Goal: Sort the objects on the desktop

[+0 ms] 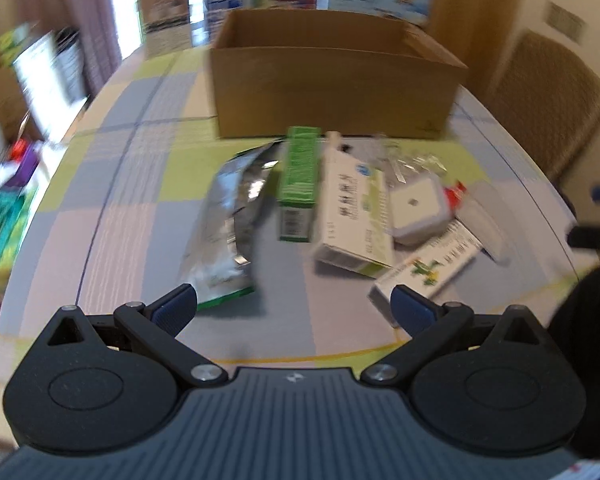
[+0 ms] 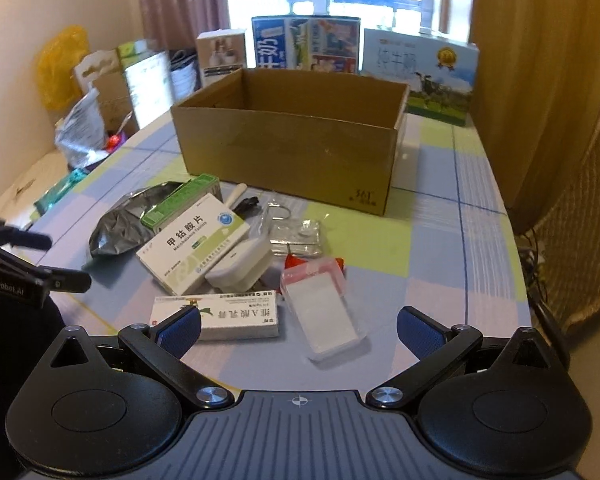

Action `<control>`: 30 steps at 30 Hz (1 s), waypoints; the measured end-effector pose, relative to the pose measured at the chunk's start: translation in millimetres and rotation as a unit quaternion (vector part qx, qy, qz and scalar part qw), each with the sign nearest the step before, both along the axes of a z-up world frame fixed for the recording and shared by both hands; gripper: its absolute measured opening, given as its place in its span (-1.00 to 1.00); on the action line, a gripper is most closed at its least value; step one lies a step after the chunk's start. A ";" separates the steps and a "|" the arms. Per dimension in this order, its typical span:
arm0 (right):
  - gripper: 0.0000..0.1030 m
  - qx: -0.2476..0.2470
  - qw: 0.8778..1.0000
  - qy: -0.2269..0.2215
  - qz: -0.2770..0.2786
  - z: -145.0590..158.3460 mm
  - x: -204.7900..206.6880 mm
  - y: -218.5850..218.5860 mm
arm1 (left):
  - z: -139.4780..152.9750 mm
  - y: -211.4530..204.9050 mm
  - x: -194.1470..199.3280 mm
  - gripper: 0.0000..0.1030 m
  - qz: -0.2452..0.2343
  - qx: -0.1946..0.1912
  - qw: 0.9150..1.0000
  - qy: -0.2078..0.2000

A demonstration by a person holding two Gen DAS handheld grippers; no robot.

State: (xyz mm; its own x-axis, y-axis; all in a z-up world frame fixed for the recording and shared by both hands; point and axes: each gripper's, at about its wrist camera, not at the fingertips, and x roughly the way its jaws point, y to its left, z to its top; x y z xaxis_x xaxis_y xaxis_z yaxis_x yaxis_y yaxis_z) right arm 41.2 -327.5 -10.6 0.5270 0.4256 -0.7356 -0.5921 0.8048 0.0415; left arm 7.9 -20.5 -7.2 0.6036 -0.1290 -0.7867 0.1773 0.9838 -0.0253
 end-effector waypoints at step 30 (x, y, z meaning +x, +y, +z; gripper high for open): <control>0.44 -0.141 0.961 0.104 0.215 -72.9 97.1 27.3 | -63.6 -128.5 61.0 0.19 -0.348 0.087 0.932 0.049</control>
